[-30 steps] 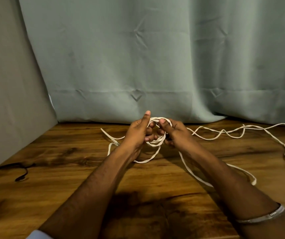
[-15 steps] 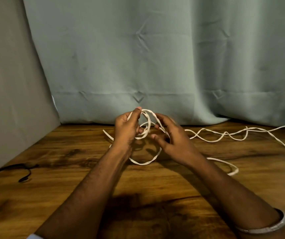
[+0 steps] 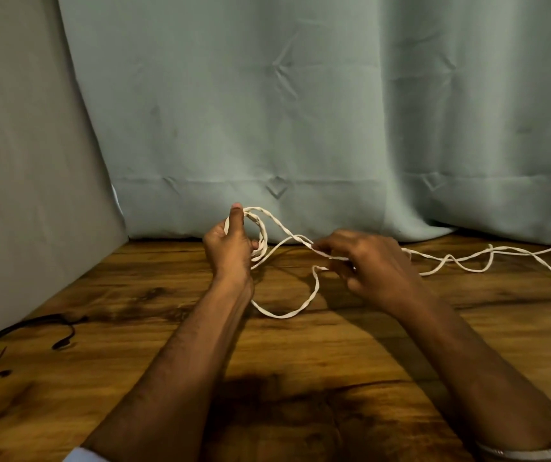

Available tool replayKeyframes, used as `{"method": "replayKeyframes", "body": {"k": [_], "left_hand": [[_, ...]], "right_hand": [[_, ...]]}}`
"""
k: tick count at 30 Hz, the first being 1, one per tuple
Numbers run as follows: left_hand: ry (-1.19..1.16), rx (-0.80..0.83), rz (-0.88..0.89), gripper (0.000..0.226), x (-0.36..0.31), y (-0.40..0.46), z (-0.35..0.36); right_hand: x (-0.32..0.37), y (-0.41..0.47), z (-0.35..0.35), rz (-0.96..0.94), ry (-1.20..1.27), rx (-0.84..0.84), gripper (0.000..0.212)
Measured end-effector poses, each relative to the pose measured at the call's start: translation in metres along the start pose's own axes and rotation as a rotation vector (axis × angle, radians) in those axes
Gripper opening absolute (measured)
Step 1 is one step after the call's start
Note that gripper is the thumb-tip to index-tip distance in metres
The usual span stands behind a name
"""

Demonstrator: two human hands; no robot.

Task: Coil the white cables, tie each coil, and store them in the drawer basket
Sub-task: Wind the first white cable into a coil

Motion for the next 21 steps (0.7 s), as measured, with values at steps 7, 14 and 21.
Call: {"method": "replayKeyframes", "body": {"k": [7, 14, 21], "left_hand": [[-0.001, 0.181, -0.128, 0.045, 0.010, -0.008, 0.024], [0.190, 0.454, -0.105, 0.035, 0.023, -0.032, 0.057], [0.389, 0.630, -0.091, 0.039, 0.042, -0.048, 0.066]], "right_hand": [[0.000, 0.000, -0.028, -0.008, -0.048, -0.237, 0.041], [0.006, 0.006, -0.011, -0.048, 0.284, -0.187, 0.037], [0.011, 0.007, 0.002, 0.007, 0.580, -0.118, 0.014]]}}
Point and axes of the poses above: each hand's wrist, its own y-axis towards the middle knuckle, its own z-axis out of the palm, x = y × z, the point moved 10 cm from there along y, towards the middle knuckle, and after that the axes turned 13 degrees about -y, right-handed, at the moved point
